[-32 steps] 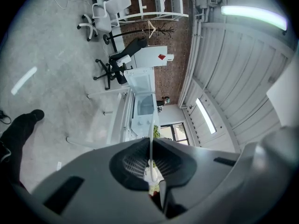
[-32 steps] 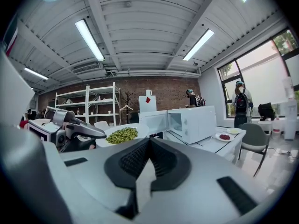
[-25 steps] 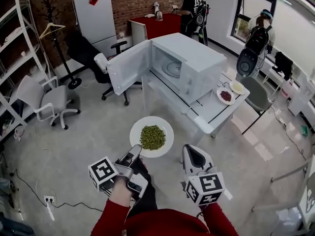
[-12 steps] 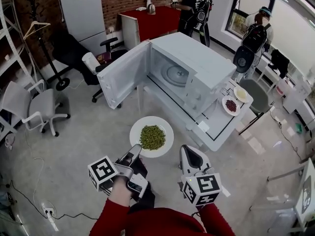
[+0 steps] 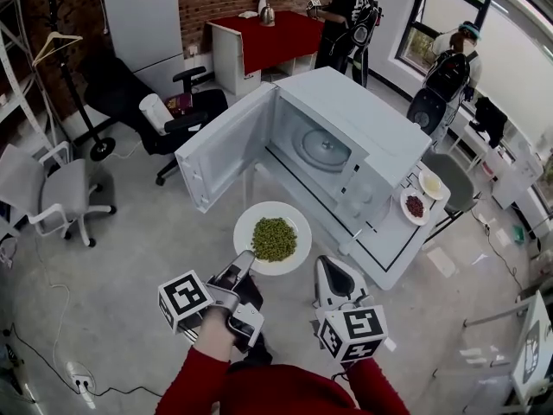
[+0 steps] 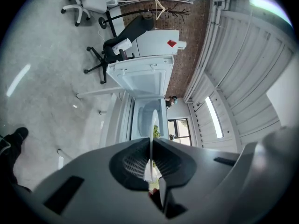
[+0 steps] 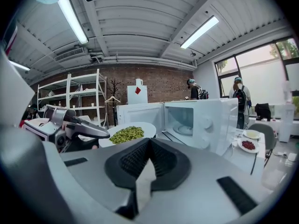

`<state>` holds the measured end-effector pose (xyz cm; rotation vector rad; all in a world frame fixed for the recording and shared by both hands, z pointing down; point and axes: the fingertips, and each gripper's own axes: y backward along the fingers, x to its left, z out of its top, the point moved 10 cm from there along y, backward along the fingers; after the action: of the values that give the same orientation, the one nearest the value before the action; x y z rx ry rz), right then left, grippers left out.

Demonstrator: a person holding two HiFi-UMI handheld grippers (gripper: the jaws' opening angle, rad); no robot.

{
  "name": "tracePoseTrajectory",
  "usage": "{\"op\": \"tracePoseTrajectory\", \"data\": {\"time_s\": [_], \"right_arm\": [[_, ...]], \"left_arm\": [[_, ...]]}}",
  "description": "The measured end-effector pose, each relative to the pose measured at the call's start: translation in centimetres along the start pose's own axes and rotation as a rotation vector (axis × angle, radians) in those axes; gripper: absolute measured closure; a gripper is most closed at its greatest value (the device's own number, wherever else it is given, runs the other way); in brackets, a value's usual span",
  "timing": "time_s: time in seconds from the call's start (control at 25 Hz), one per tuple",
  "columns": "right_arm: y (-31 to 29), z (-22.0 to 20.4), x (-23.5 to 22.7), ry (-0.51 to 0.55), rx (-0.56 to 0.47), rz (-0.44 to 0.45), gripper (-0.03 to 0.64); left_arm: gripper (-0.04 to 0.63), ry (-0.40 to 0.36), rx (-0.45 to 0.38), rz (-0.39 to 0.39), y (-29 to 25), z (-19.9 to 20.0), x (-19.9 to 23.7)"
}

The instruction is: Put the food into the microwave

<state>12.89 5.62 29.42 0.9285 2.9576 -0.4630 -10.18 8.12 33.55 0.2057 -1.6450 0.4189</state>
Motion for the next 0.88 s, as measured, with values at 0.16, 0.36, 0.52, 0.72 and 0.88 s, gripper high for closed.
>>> {"op": "tracePoseTrajectory", "data": {"time_s": [0.16,0.36,0.52,0.72,0.88], "right_arm": [[-1.8,0.6,0.3,0.002,0.0,-0.016,0.602],[-2.9,0.9,0.4,-0.003,0.016,-0.041,0.603],[-3.3,1.0,0.3,-0.001,0.03,-0.052,0.603],[-4.3,0.7,-0.2,0.006,0.037,-0.06,0.602],[-5.3,0.7,-0.8,0.0,0.05,-0.061,0.601]], "left_arm": [[0.575,-0.007,0.02,-0.017,-1.3,1.6,-0.3],[0.575,-0.013,0.036,-0.008,-2.3,2.7,-0.4],[0.575,-0.006,0.048,-0.004,-2.9,3.0,-0.3],[0.575,0.028,0.031,-0.024,-4.4,3.4,0.2],[0.575,0.008,0.039,0.007,-5.3,3.8,0.4]]}}
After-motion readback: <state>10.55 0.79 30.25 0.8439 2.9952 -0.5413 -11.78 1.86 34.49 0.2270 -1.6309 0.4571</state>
